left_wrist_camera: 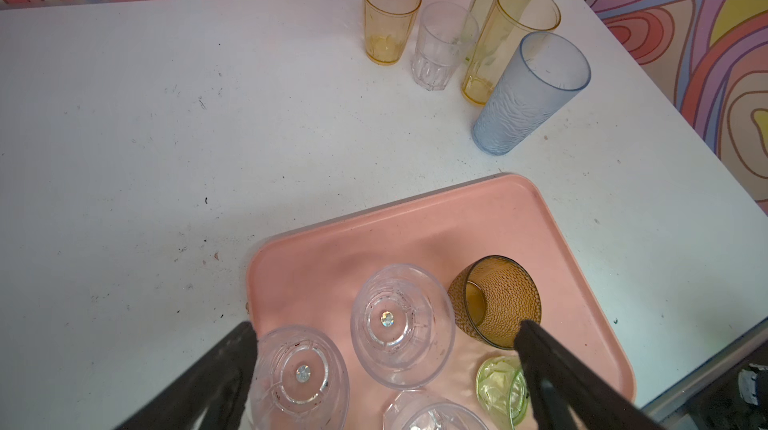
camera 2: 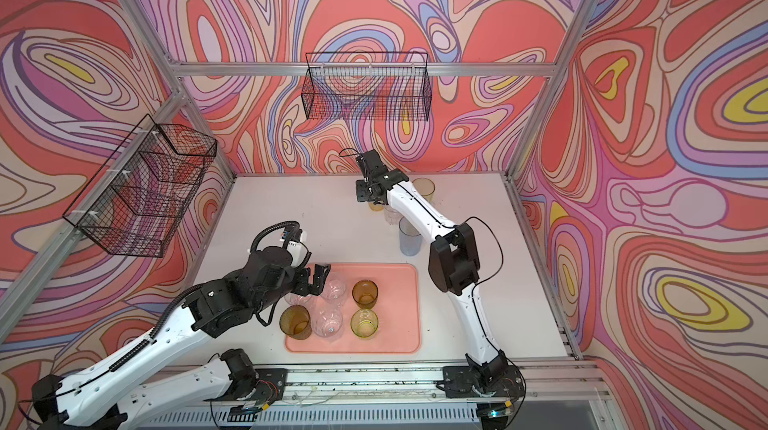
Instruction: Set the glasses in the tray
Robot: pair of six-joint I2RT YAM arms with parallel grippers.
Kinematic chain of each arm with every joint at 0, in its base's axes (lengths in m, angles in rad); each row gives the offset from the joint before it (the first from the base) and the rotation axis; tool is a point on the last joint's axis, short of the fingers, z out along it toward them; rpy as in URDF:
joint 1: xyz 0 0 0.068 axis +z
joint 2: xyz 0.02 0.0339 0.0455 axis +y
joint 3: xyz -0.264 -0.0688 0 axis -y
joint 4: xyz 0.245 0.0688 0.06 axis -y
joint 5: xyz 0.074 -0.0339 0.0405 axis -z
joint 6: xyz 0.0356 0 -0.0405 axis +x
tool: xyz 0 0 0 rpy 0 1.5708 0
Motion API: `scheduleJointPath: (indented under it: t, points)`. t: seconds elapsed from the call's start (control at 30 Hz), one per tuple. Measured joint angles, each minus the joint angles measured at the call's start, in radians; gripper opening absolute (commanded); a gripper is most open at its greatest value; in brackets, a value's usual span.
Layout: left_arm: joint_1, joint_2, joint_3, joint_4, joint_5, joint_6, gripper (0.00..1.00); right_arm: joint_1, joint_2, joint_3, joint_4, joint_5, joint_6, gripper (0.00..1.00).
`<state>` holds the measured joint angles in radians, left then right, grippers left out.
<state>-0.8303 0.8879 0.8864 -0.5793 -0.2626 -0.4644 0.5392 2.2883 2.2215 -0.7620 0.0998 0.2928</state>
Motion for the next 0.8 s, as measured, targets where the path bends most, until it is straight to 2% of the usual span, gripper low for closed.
scheduleJointPath:
  t: [0.37, 0.8]
  points:
    - [0.0, 0.004, 0.0, 0.0, 0.0, -0.012, 1.0, -0.01, 0.12, 0.052, 0.044, -0.019, -0.084, 0.5]
    - [0.0, 0.044, 0.0, 0.0, -0.002, -0.019, 1.0, -0.01, 0.141, 0.059, 0.083, 0.018, -0.141, 0.5]
